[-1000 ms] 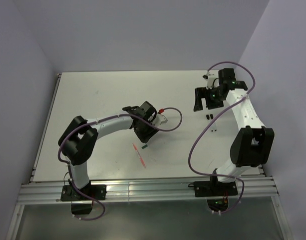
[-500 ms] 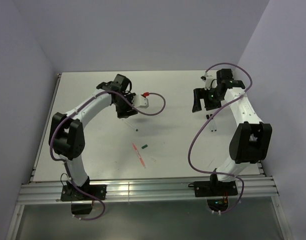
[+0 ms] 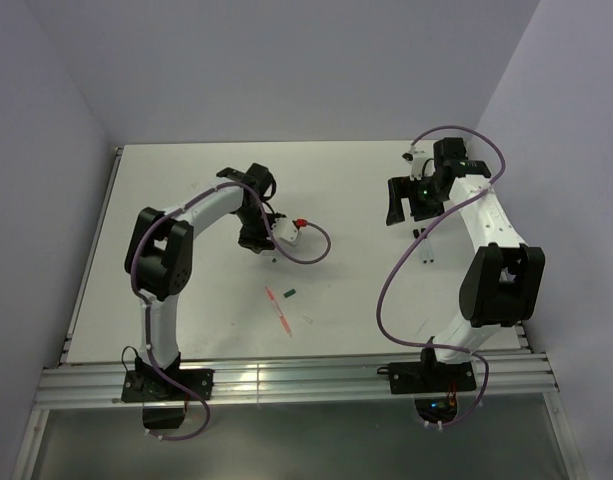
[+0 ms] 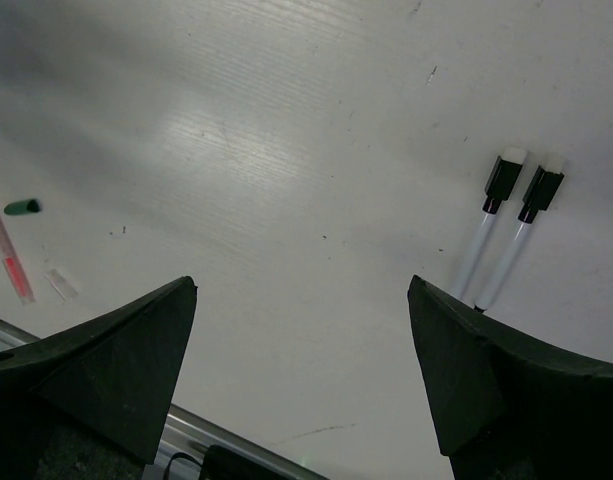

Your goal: Insert the pens into the pen caps

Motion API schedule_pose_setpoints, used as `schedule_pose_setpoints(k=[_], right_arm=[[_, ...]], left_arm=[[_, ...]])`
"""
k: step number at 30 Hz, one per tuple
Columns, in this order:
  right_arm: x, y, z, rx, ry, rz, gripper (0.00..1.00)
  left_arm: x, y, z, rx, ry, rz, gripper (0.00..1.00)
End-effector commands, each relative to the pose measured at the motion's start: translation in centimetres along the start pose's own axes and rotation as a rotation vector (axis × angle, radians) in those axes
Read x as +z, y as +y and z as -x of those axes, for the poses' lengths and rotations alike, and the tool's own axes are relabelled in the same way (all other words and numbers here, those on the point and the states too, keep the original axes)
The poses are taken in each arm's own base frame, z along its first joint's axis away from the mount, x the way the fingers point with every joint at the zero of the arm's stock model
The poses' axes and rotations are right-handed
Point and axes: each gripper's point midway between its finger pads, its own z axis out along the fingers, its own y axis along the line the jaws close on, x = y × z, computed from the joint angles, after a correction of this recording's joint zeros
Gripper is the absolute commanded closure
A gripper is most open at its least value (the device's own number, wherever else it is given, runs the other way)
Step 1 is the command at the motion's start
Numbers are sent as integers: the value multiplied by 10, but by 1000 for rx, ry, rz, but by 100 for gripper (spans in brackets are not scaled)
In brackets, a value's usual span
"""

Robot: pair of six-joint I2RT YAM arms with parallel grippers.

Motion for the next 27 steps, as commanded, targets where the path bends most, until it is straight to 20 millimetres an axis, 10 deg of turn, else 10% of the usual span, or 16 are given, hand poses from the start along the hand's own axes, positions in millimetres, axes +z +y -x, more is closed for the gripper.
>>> schedule_pose_setpoints(k=[1, 27], right_arm=[[-3, 1, 2, -31, -11, -7, 6], [-2, 7, -4, -31, 5, 27, 6]], left_arm=[[7, -5, 12, 90, -12, -31, 46], [43, -12, -49, 123, 122, -57, 56]])
